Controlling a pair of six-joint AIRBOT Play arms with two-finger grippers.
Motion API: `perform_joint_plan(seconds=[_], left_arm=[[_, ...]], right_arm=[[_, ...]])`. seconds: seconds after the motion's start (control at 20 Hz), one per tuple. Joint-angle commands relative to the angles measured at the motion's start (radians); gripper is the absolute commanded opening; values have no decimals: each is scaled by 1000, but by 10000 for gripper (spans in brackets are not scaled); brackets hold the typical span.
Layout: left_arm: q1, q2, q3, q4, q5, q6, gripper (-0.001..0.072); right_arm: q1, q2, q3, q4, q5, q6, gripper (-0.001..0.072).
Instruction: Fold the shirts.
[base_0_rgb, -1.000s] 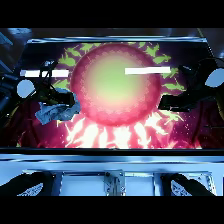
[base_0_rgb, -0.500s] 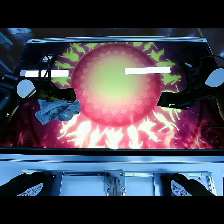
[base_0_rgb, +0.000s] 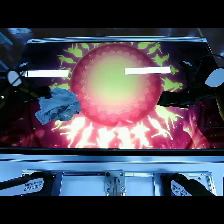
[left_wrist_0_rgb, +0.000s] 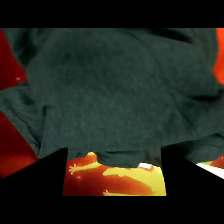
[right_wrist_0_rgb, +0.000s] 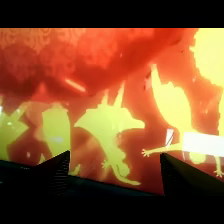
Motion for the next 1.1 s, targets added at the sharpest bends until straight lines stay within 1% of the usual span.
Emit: perform_joint_plan(seconds=[0.0, 0.15, 0.25, 0.35, 0.4, 0.45, 0.5, 0.55, 0.6, 0.7, 0.75, 0.9, 1.0, 1.05], left_arm=[[269, -122, 2, -291, -20, 125, 720], [317, -230, 0, -358, 7, 171, 720], [299, -304, 0, -433, 48, 211, 720], [259, -369, 1, -500, 85, 215, 720], [237, -389, 1, -523, 98, 215, 539], [215, -393, 1, -543, 102, 242, 163], [193, -382, 5, -565, 101, 305, 34], [172, -359, 16, -575, 95, 343, 33], [147, -317, 36, -578, 87, 362, 32], [89, -190, 84, -582, 87, 401, 32], [55, -114, 113, -590, 87, 407, 32], [-89, 136, 187, -679, 115, 405, 32], [-222, 265, 190, -689, 172, 395, 32], [-291, 303, 189, -688, 183, 364, 32]], right_arm=[[1, 0, 0, 0, -24, -2, 692], [1, 0, 0, 2, -43, -2, 692], [1, 0, 0, 3, -50, -2, 692], [1, 0, 0, 9, -56, -2, 692], [1, 0, 0, 14, -58, -2, 692], [1, 0, 0, 19, -61, -2, 692], [1, 0, 0, 19, -61, -2, 692], [1, 0, 0, 19, -59, -3, 691], [1, 0, 0, 22, -47, -14, 692], [1, 0, 0, 27, -66, -77, 692], [1, 0, 0, 27, -82, -80, 691], [1, 6, 22, 28, -93, -82, 692], [1, 47, 58, 26, -94, -85, 692], [1, 80, 83, 22, -94, -89, 692]])
